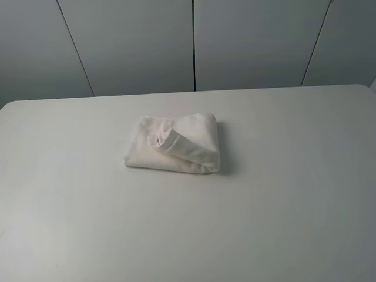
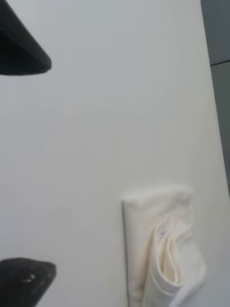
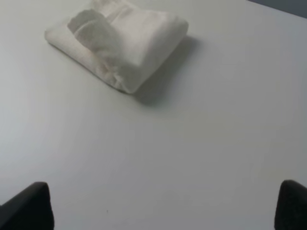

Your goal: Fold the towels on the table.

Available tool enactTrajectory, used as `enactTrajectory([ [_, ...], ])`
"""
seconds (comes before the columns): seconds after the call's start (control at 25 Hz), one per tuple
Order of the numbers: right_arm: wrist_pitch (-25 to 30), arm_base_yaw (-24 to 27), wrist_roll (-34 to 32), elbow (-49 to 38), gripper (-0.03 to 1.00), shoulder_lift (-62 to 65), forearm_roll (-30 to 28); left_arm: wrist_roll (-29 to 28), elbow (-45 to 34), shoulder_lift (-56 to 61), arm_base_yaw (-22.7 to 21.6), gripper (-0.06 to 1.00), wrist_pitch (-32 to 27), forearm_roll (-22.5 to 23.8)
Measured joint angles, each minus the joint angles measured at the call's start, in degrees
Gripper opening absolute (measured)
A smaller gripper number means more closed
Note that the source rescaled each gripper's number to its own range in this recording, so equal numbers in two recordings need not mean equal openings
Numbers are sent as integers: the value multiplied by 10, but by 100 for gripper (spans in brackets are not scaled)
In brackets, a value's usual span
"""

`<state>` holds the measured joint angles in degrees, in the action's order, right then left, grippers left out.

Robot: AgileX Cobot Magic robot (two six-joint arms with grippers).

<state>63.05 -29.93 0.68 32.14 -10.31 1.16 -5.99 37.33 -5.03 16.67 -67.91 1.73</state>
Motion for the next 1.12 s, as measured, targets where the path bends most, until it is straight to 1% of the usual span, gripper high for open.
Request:
enactTrajectory([
  [0.12,-8,0,2,-16,100,14,11,0,-28,21,0,98,0,-17],
  [0.24,-8,0,10,-23,100,18,17,0,-57,34,0,98,11,-17],
  [0.44,-8,0,35,-25,100,18,39,1,-75,40,0,98,48,-17],
  [0.56,-4,0,52,-27,100,18,55,1,-78,40,0,98,56,-17],
  [0.72,-3,0,59,-27,100,18,57,2,-78,40,0,98,55,-17],
  [0.88,-3,0,64,-27,100,18,57,46,-78,40,0,98,55,-17],
  [1.0,-3,0,64,-27,100,19,57,60,-79,40,0,98,55,-17],
  [1.12,-3,4,62,-27,100,47,57,60,-80,42,-5,99,55,-17],
])
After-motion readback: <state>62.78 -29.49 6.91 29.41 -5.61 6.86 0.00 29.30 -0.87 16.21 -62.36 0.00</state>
